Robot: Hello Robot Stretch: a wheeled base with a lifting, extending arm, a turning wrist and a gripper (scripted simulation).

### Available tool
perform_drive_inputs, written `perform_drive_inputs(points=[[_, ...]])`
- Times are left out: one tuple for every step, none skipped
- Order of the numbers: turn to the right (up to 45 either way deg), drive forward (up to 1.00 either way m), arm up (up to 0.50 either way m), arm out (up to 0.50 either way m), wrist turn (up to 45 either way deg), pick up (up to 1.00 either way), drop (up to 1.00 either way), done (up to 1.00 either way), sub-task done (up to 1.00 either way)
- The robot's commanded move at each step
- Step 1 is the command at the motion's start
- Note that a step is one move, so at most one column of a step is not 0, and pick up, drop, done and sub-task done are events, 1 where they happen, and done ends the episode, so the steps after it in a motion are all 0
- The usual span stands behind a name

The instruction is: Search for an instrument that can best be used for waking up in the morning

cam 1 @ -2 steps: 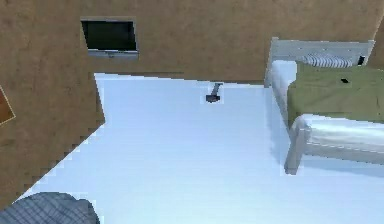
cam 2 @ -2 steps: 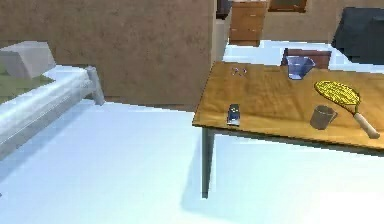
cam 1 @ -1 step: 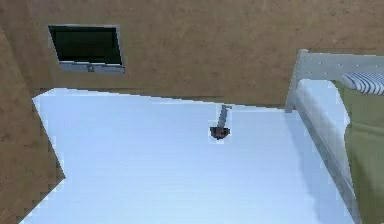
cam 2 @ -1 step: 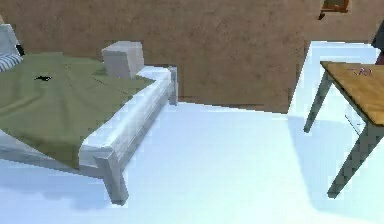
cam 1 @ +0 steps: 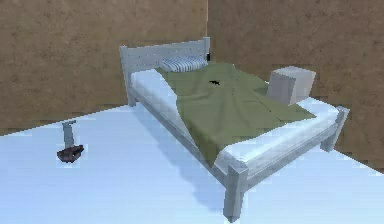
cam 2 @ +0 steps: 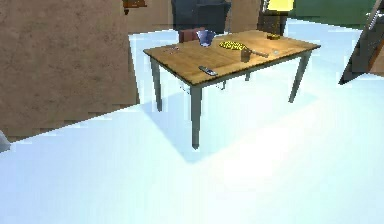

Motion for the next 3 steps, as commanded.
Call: perform_drive_inputs(points=[[0.0, 0.05, 0.00, 0.00, 0.0, 0.00, 0.00, 0.00, 0.00], [-45.0, 0.00, 0.00, 0.00, 0.0, 0.00, 0.00, 0.00, 0.00], [-27.0, 0.00, 0.00, 0.00, 0.0, 0.00, 0.00, 0.00, 0.00]])
